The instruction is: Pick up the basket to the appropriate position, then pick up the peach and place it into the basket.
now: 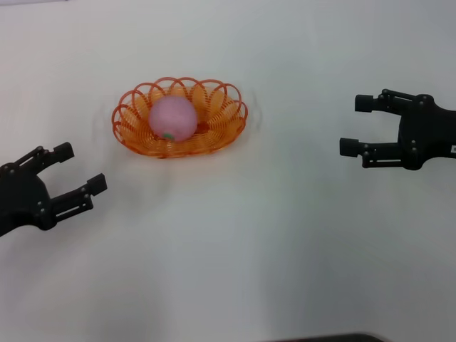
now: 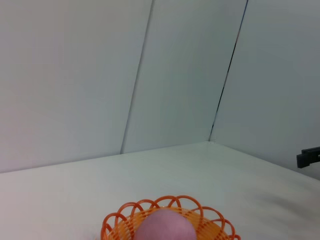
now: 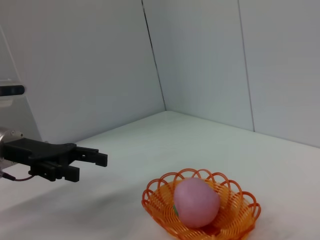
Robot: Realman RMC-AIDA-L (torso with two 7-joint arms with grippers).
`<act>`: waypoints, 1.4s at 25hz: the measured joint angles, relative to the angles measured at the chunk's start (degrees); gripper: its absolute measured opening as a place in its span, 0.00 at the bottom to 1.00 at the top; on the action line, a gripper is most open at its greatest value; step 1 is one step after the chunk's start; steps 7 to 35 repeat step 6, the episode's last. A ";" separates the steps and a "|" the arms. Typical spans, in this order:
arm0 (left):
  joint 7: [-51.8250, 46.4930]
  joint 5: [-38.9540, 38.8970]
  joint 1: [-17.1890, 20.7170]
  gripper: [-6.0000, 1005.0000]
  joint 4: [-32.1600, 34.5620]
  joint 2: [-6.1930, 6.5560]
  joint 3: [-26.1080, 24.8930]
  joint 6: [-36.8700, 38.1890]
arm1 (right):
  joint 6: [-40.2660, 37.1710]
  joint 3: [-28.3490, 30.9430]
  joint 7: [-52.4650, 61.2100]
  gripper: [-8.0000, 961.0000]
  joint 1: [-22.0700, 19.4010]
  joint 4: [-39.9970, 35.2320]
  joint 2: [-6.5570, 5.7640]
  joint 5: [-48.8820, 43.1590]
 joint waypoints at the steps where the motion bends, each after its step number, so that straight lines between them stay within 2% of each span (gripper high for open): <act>1: -0.01 0.00 0.01 0.87 0.03 0.00 0.00 0.02 | -0.02 0.01 0.00 0.98 0.02 0.00 0.00 0.00; 35: -0.03 0.00 0.04 0.87 0.10 -0.01 -0.01 0.04 | -0.05 0.03 0.02 0.98 0.07 0.00 -0.01 0.00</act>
